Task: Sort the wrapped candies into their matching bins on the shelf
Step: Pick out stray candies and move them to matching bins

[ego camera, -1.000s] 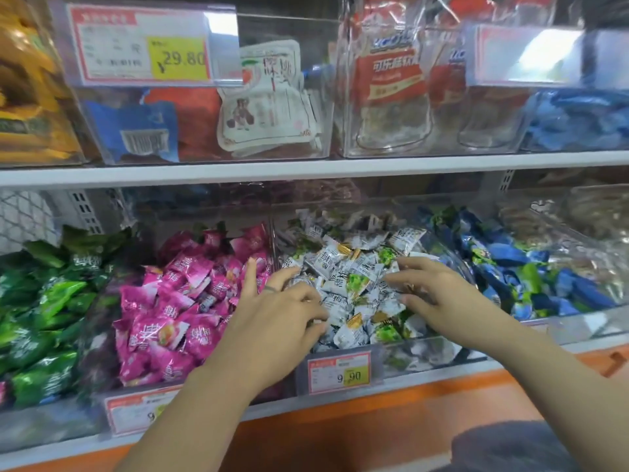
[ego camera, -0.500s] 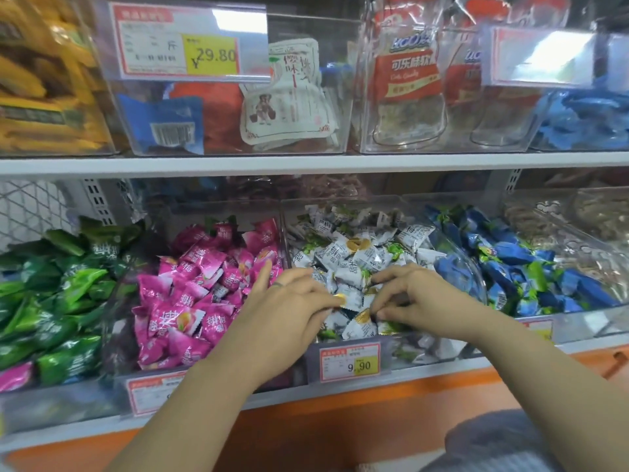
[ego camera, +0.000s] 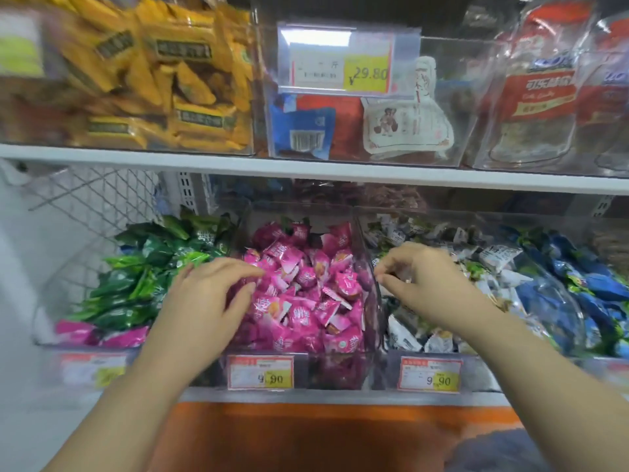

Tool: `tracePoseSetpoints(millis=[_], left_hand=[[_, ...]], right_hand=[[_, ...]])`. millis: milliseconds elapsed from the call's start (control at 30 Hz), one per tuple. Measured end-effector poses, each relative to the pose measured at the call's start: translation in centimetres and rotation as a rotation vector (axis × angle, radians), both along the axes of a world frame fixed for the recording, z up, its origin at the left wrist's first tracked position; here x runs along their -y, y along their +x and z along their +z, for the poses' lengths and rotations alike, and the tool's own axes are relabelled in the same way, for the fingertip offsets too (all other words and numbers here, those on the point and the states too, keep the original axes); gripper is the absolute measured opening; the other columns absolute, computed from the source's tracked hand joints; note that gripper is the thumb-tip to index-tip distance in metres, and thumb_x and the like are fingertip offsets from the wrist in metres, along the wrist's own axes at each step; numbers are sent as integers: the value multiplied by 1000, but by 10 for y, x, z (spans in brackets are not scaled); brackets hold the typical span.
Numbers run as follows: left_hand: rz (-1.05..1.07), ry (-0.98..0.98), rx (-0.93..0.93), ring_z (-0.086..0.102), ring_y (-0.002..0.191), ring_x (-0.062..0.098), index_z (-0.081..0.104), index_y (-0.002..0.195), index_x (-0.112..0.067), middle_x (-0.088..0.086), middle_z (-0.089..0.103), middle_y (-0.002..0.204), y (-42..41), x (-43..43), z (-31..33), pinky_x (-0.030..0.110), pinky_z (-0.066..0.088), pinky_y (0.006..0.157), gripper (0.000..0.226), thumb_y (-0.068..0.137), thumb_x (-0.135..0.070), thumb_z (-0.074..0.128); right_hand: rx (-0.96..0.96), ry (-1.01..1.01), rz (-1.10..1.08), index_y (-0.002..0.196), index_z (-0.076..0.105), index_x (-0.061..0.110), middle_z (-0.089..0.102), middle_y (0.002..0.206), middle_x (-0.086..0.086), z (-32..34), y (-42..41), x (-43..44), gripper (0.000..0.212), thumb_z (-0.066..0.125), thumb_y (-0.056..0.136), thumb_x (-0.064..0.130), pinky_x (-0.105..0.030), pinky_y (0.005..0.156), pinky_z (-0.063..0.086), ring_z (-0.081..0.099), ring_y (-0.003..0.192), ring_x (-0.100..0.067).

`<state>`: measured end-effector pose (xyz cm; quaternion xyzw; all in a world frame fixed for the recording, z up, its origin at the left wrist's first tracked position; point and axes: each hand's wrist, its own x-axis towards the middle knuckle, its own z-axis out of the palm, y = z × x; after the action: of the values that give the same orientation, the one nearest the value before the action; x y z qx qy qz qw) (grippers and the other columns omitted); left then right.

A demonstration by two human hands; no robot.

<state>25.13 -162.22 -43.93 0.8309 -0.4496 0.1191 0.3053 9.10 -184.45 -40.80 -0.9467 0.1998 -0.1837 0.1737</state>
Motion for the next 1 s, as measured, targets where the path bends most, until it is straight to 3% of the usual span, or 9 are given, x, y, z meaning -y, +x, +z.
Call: tracePoseSetpoints(millis=[167, 267, 333, 400, 467, 667, 767, 867, 1000], left_hand=[[76, 16, -44, 60, 101, 17, 70, 105, -27, -20, 56, 103, 12, -17, -2, 54, 43, 97, 29, 82, -32, 53], [45, 4, -61, 56, 102, 9, 68, 109, -29, -24, 51, 105, 16, -18, -2, 49, 39, 104, 23, 88, -26, 59], [24, -4, -85, 53, 104, 6, 66, 112, -31, -26, 49, 106, 21, -18, -2, 36, 38, 105, 25, 90, -21, 60], [11, -9, -121, 51, 102, -1, 65, 114, -32, -28, 49, 105, 26, -19, -3, 14, 36, 95, 29, 90, -17, 59], [2, -13, -165, 50, 98, -6, 63, 114, -35, -29, 51, 104, 30, -20, -2, 5, 34, 85, 30, 91, -16, 58], [-42, -1, -204, 51, 101, -9, 62, 114, -38, -31, 51, 105, 35, -23, -2, 1, 32, 85, 30, 92, -18, 57], [-53, -3, -217, 49, 100, -15, 62, 113, -39, -36, 49, 103, 35, -24, -1, -5, 31, 81, 30, 92, -18, 57], [-59, -14, -219, 47, 100, -16, 62, 112, -40, -37, 48, 102, 35, -23, -1, -6, 30, 81, 30, 92, -18, 57], [-62, -17, -218, 48, 100, -14, 62, 113, -39, -36, 48, 102, 34, -23, -1, -3, 32, 83, 30, 92, -17, 56]], right_hand=[[48, -1, 107, 82, 68, 28, 62, 89, 10, 4, 40, -23, 6, 65, 85, 24, -30, 80, 46, 58, 80, -8], [-104, 53, 307, 102, 70, 26, 63, 100, 10, 5, 67, -40, 15, 65, 87, 28, -27, 85, 47, 58, 90, -5], [-244, 48, 455, 120, 62, 25, 60, 119, 10, 1, 87, -52, 33, 64, 88, 33, -20, 93, 41, 54, 106, -5], [-335, 20, 544, 131, 53, 23, 51, 134, 7, -6, 105, -62, 47, 63, 88, 38, -17, 98, 33, 46, 119, -6], [-407, 52, 575, 133, 49, 25, 45, 138, 7, -9, 119, -64, 55, 64, 85, 45, -18, 98, 32, 43, 122, -7], [-554, -15, 576, 109, 59, 17, 55, 99, 0, 1, 133, -47, 39, 73, 79, 37, -18, 68, 42, 50, 76, -4], [-515, -8, 514, 105, 60, 10, 52, 77, -5, 8, 131, -36, 39, 72, 80, 36, -19, 53, 34, 41, 54, -2], [-427, -52, 422, 110, 59, 10, 54, 81, -2, 13, 130, -24, 41, 71, 82, 37, -22, 56, 34, 45, 62, -5], [-436, -69, 278, 132, 46, 18, 56, 123, -3, 15, 131, -9, 54, 63, 86, 41, -27, 88, 41, 55, 107, -20]])
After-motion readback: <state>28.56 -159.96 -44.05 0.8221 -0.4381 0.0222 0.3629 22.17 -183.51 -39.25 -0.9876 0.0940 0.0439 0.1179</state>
